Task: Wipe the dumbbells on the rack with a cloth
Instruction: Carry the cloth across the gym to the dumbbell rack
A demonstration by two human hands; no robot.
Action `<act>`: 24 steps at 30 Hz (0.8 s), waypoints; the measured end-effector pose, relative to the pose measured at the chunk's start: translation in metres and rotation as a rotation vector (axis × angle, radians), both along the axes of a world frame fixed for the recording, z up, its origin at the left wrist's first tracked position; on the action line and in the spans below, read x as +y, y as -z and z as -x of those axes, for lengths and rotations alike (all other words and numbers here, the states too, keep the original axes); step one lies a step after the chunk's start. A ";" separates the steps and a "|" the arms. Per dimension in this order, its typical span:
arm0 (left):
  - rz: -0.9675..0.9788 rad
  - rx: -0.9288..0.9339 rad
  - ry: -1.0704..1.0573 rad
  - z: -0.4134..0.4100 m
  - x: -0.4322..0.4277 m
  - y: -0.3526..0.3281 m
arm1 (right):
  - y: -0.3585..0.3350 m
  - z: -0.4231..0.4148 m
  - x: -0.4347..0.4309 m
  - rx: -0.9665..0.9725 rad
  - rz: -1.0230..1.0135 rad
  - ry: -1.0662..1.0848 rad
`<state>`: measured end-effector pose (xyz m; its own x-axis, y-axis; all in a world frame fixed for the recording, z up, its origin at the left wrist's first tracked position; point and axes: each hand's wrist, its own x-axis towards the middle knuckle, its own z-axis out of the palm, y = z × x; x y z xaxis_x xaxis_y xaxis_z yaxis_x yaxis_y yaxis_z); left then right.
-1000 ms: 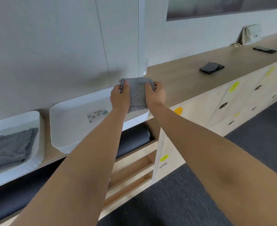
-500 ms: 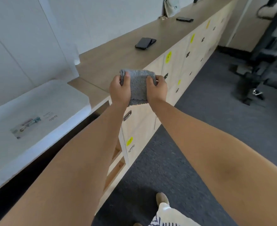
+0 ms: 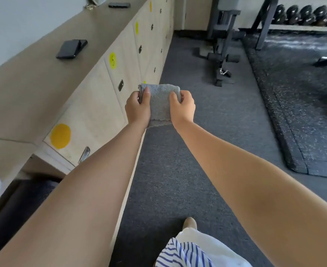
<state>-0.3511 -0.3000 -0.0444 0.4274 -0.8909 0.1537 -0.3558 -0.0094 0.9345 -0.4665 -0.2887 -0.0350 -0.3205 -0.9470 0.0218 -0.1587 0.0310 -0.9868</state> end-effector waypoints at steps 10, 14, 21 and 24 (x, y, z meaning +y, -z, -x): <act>-0.044 -0.020 0.317 0.120 -0.063 0.016 | 0.015 0.112 -0.027 0.028 -0.035 0.282; -0.051 -0.027 0.407 0.164 -0.080 0.022 | 0.021 0.152 -0.037 0.044 -0.053 0.384; -0.057 -0.017 0.544 0.235 -0.120 0.017 | 0.023 0.215 -0.068 0.056 -0.061 0.518; -0.064 -0.009 0.584 0.264 -0.140 0.014 | 0.022 0.243 -0.086 0.061 -0.042 0.560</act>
